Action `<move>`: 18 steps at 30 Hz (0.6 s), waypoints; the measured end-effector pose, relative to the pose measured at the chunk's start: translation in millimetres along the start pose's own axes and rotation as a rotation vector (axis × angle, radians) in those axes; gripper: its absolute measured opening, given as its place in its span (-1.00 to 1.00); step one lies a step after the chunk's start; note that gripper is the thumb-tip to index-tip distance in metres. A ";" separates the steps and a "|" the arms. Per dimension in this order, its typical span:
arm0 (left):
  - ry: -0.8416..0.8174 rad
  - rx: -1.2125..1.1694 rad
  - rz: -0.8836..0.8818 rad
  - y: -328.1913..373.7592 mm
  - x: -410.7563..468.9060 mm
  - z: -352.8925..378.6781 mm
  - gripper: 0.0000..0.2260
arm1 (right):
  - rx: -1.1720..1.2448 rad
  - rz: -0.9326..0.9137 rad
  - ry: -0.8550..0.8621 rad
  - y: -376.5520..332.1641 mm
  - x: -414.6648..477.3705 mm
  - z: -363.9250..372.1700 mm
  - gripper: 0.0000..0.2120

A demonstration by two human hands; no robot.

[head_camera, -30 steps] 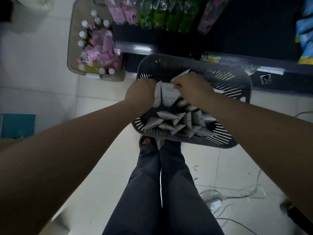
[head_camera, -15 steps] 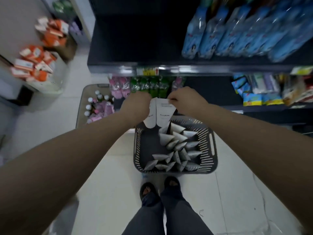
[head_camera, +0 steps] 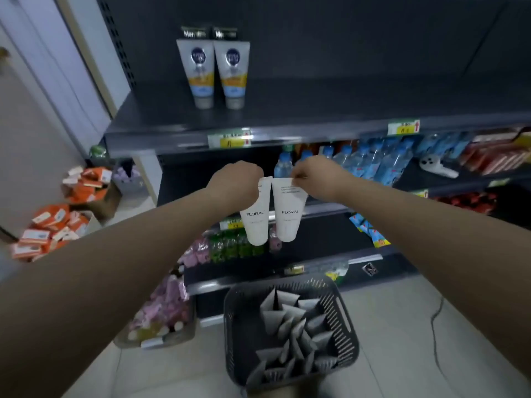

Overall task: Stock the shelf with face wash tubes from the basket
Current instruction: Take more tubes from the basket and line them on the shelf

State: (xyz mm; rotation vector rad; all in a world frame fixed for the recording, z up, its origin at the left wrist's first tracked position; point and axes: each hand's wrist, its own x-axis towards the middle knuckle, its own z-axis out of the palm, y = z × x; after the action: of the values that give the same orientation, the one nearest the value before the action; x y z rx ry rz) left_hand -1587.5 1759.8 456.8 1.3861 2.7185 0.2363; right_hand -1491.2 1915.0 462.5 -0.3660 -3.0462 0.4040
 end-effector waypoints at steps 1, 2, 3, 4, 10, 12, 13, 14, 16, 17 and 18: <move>0.017 -0.004 0.017 2.9 2.2 -11.8 -0.85 | -0.006 0.001 0.022 -2.2 -1.3 -12.7 -0.77; 0.034 -0.010 0.026 5.5 5.2 -23.0 -0.84 | -0.012 0.004 0.040 -3.5 -1.1 -24.3 -0.77; 0.054 -0.013 0.037 8.1 8.3 -34.0 -0.82 | -0.019 0.003 0.060 -4.0 -0.4 -35.0 -0.77; 0.072 -0.009 0.047 10.3 11.8 -44.7 -0.79 | -0.020 0.006 0.075 -3.6 0.9 -45.0 -0.77; 0.128 -0.044 0.081 20.3 29.5 -97.6 -0.73 | -0.011 -0.022 0.170 -4.0 6.3 -90.9 -0.80; 0.147 -0.040 0.073 25.8 35.4 -112.4 -0.71 | -0.004 -0.030 0.187 -3.4 8.9 -102.9 -0.80; 0.161 -0.028 0.066 28.8 38.1 -120.1 -0.71 | -0.001 -0.035 0.194 -2.6 10.8 -108.7 -0.80; 0.172 -0.015 0.058 31.9 41.1 -127.1 -0.70 | 0.002 -0.039 0.203 -1.3 13.2 -114.5 -0.80; 0.190 -0.005 0.051 37.4 49.4 -140.6 -0.69 | 0.009 -0.050 0.229 1.7 17.7 -127.8 -0.80; 0.200 -0.006 0.052 39.8 53.8 -146.7 -0.69 | 0.012 -0.058 0.240 3.8 20.0 -134.6 -0.80; 0.210 -0.008 0.050 42.2 58.2 -152.8 -0.70 | 0.011 -0.065 0.249 6.3 22.6 -141.8 -0.80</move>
State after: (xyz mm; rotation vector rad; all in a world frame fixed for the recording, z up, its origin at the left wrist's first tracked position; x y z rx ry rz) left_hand -1609.7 1816.1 614.6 1.5081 2.8455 0.4188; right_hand -1500.8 1961.9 598.0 -0.2914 -2.8036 0.3434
